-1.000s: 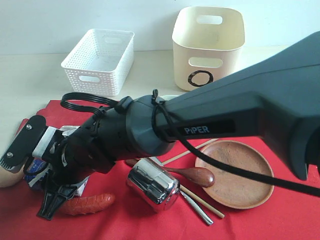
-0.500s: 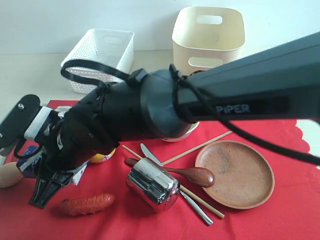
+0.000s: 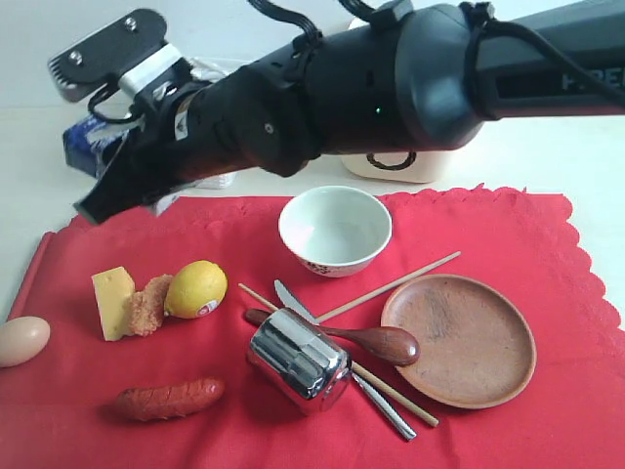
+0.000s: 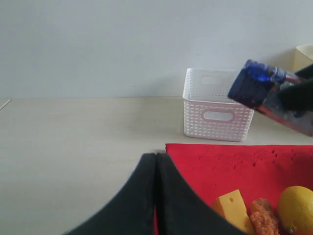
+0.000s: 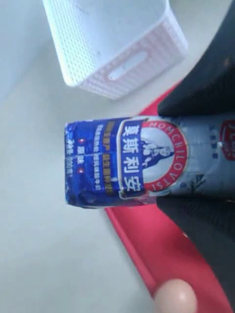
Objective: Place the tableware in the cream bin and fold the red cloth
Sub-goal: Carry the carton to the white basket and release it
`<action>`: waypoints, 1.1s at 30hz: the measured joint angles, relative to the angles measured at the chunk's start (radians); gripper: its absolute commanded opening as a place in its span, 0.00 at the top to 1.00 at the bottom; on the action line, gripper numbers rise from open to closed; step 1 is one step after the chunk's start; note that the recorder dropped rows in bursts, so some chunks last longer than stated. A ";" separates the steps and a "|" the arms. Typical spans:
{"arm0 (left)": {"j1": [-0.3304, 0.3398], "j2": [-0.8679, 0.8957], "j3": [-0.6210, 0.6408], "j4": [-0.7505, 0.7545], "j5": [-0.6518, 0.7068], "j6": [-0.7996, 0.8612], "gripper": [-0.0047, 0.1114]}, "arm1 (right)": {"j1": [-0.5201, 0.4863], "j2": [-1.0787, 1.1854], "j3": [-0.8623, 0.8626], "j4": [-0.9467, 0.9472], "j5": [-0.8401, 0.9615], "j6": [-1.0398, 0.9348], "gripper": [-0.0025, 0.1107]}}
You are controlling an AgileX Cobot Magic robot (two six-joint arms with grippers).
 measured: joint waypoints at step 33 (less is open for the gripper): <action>0.000 0.000 0.000 0.000 0.000 0.000 0.96 | -0.131 0.318 -0.009 0.412 -0.784 0.007 0.74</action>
